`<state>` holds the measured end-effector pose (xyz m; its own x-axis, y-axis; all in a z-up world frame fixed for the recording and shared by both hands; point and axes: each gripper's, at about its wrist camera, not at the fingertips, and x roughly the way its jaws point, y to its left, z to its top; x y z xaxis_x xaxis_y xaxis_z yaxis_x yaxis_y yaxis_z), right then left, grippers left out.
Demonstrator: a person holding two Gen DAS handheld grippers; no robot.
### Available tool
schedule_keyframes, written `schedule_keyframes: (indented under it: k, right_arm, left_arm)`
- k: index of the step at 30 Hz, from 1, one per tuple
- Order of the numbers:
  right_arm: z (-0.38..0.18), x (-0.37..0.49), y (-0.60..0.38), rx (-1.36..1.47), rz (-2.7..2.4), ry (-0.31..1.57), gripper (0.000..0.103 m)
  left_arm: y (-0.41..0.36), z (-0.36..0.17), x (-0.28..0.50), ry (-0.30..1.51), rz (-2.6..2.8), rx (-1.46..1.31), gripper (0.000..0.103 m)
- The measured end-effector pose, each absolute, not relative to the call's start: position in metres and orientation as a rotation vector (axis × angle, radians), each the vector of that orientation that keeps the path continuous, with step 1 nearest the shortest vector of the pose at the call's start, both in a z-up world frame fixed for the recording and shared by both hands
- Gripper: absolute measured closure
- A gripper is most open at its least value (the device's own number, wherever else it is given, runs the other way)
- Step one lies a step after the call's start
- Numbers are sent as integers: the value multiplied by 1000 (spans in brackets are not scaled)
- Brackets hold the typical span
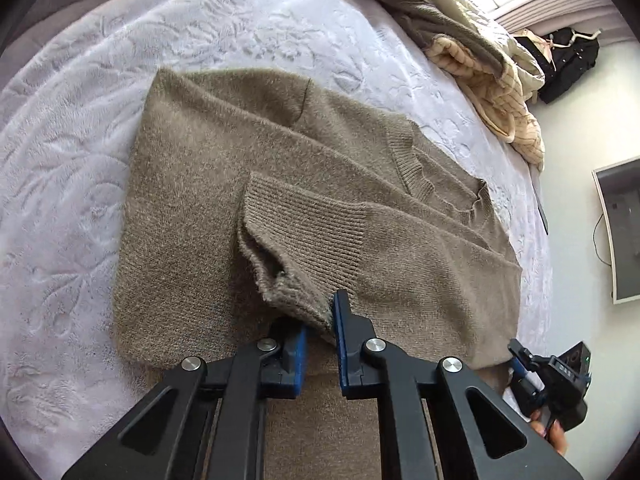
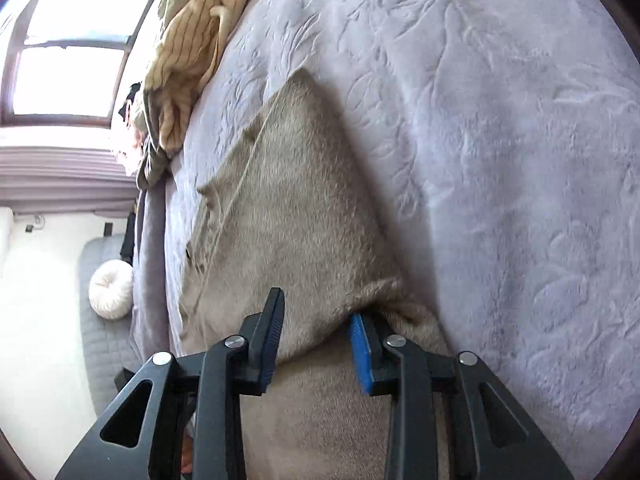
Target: Fold small clothes
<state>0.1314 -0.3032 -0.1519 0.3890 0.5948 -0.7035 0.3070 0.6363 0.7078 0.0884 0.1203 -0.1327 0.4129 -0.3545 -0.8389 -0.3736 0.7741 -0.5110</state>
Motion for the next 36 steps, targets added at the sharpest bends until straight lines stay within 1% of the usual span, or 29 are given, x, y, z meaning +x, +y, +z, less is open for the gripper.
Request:
schedule_keyframes:
  k: [3,5,7,11,24,28,30,31,32,33,34,35,36]
  right_arm:
    - [-139,141,-304,820,242,1180,97]
    - [-130,143,-303,672,275,1183,97]
    - [-137,142,-303,589,284,1214,97]
    - [-156,142,-311,610,286,1239,97]
    - [-155,143,-309,569,303,1245,96]
    - [-153,143,-307,579,309,1256,94]
    - [-146,139,-307,570,312,1272,88]
    - [-141,137,-307,558,318,1277,87]
    - [-136,135,-307,545,327,1278,84]
    - [-128,131,-307,530,342,1271,78]
    - [-122,129,-308,522,353,1261,73]
    - [-115,129,-311,519,362,1247,60]
    - [-108,129,-314,518,369,1227,55]
  left_arm:
    - [115,-128,83,1169,11,-686,95]
    - [111,-134,81,1187,20,-650,95]
    - [110,-140,76,1193,26,-651,95]
    - [115,-137,67,1175,27,-659,95]
    - [126,-121,42,1189,174,-494,94]
    - [134,-116,34,1200,268,-440,94]
    - [138,-115,32,1207,298,-427,94]
    - [139,-114,32,1211,310,-414,82]
    - [140,-112,30,1210,316,-406,38]
    - [142,-109,28,1193,340,-401,16]
    - [142,-104,26,1161,355,-395,1]
    - [140,-99,26,1141,346,-388,1]
    - [139,-96,28,1140,327,-383,1]
